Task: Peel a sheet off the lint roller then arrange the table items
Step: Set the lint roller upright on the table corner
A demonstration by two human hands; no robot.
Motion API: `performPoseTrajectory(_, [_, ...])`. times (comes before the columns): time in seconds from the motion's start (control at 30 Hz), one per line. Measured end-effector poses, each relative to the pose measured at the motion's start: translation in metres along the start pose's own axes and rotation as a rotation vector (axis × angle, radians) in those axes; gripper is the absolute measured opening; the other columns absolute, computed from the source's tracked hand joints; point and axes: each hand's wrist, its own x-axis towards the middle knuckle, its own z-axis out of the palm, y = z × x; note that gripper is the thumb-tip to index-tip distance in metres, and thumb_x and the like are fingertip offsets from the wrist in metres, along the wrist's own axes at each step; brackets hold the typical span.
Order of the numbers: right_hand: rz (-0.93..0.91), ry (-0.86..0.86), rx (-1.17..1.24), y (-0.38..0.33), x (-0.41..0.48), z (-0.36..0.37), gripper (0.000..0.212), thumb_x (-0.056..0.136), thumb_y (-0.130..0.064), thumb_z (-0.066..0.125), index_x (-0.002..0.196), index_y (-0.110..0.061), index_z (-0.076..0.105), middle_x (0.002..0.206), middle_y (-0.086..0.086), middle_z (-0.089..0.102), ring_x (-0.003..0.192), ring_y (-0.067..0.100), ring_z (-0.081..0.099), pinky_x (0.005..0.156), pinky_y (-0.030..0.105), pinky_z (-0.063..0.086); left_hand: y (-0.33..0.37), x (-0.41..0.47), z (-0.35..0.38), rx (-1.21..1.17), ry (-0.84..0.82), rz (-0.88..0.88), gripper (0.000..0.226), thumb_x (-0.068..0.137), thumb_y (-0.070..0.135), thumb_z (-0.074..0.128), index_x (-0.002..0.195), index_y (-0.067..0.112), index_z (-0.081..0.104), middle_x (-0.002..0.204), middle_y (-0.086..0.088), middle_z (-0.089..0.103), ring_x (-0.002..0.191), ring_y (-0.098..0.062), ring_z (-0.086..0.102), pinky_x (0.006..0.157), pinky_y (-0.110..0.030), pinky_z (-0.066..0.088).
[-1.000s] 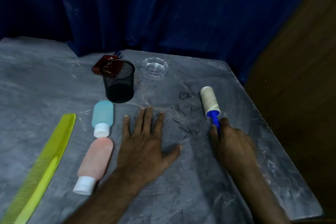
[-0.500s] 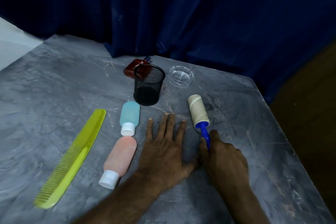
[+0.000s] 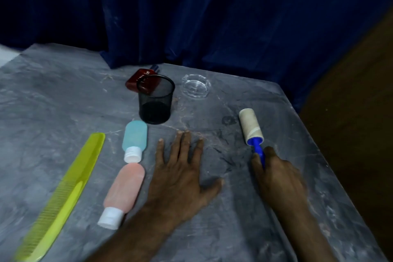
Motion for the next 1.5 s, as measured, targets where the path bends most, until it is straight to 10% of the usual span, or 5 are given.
performPoseTrajectory(0.37, [0.253,0.020,-0.001,0.078,0.003,-0.024,0.025,0.105,-0.040,0.047,0.094,-0.018,0.050,0.064,-0.009,0.041,0.054,0.003,0.036,0.048,0.022,0.021,0.000,0.001,-0.006,0.034,-0.035,0.003,0.109,0.082,0.096,0.008,0.170,0.031,0.009,0.180,-0.007,0.007,0.166,-0.026,0.000,0.129,-0.062,-0.007])
performPoseTrajectory(0.7, [0.381,-0.057,-0.014,0.094,-0.001,-0.032,0.034,0.106,-0.043,0.046,0.114,-0.012,0.057,0.071,0.001,0.052,0.060,0.013,0.051,0.050,0.027,0.034,0.002,0.004,-0.007,0.045,-0.055,0.003,0.110,0.081,0.096,0.005,0.170,0.032,0.003,0.180,-0.007,0.001,0.166,-0.026,-0.006,0.129,-0.062,-0.007])
performPoseTrajectory(1.5, [-0.196,-0.015,0.021,-0.060,-0.006,0.013,0.036,0.104,-0.047,0.039,0.122,-0.019,0.052,0.090,0.010,0.075,0.085,0.035,0.072,0.069,0.040,0.050,0.002,0.001,-0.005,0.030,-0.043,0.008,0.117,0.080,0.093,0.021,0.170,0.021,0.007,0.179,-0.013,0.001,0.166,-0.030,-0.005,0.127,-0.064,-0.010])
